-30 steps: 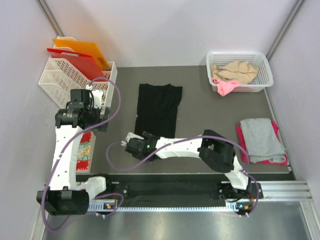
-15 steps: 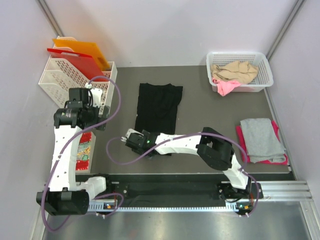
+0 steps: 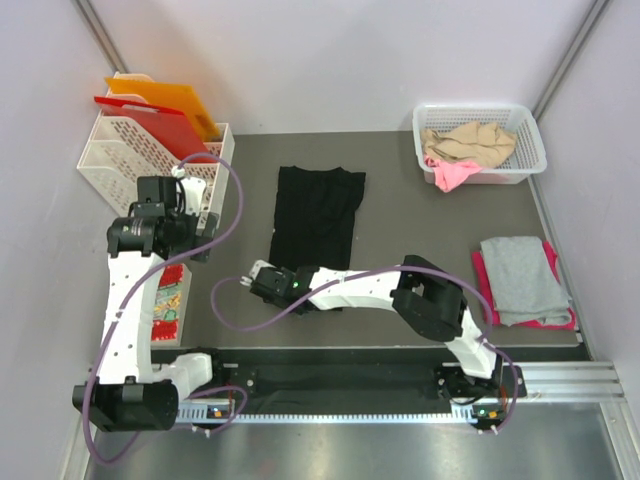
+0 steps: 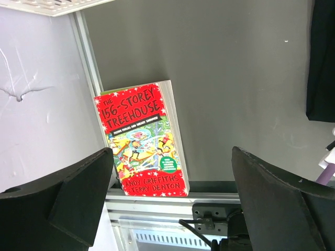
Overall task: Fold and stack the t-shirts
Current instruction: Grab one side of the 2/3 rectangular tshirt with right arm
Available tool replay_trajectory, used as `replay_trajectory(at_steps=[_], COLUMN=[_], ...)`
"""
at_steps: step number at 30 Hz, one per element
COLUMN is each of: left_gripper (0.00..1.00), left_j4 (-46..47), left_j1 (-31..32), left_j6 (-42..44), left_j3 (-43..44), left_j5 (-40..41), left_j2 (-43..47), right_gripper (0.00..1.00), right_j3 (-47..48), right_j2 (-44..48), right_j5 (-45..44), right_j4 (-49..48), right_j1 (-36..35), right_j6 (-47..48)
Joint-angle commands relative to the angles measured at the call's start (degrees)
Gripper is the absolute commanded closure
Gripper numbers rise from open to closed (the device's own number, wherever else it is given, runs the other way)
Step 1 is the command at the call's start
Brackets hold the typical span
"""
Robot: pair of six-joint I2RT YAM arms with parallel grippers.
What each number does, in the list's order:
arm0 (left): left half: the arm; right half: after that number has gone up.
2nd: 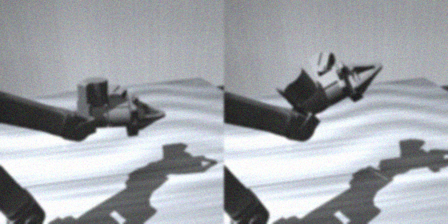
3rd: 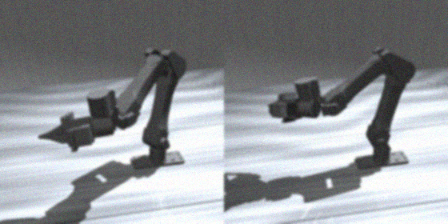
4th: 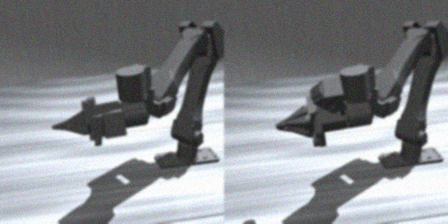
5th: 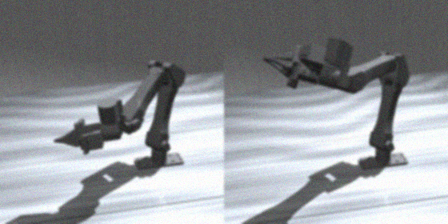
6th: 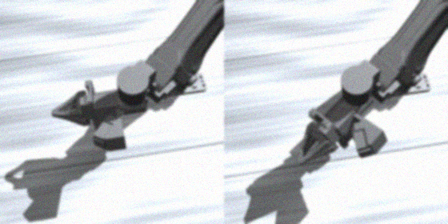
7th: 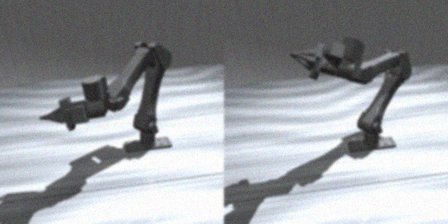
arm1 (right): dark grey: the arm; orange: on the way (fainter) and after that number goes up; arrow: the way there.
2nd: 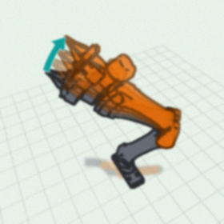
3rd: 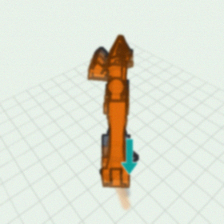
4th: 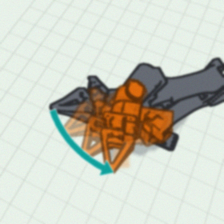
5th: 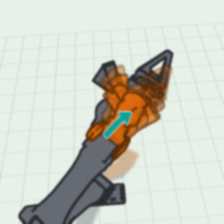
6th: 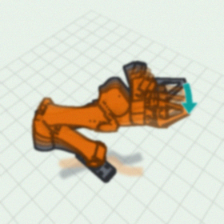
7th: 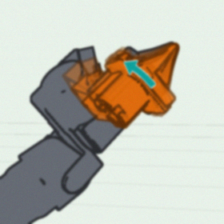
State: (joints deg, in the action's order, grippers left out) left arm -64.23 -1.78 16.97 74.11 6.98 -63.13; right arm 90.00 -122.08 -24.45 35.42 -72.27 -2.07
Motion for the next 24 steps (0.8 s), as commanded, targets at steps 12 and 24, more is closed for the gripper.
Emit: replay_trajectory(at_steps=[12, 24], left_gripper=[0.01, 0.01], left_j4=[1.5, 0.6], left_j1=[-0.1, -0.1], left_j6=[2.2, 3.1], left_j3=[-0.5, -0.9], left_j5=[-1.4, -3.0], left_j2=[4.5, 6.1], right_gripper=[0.91, 0.93], right_j3=[1.4, 4.0], right_j2=[4.3, 15.1], right_j5=[10.0, 11.4], right_j4=[9.1, 23.9], right_j1=[-5.0, -18.7], right_j6=[-5.8, -14.1])
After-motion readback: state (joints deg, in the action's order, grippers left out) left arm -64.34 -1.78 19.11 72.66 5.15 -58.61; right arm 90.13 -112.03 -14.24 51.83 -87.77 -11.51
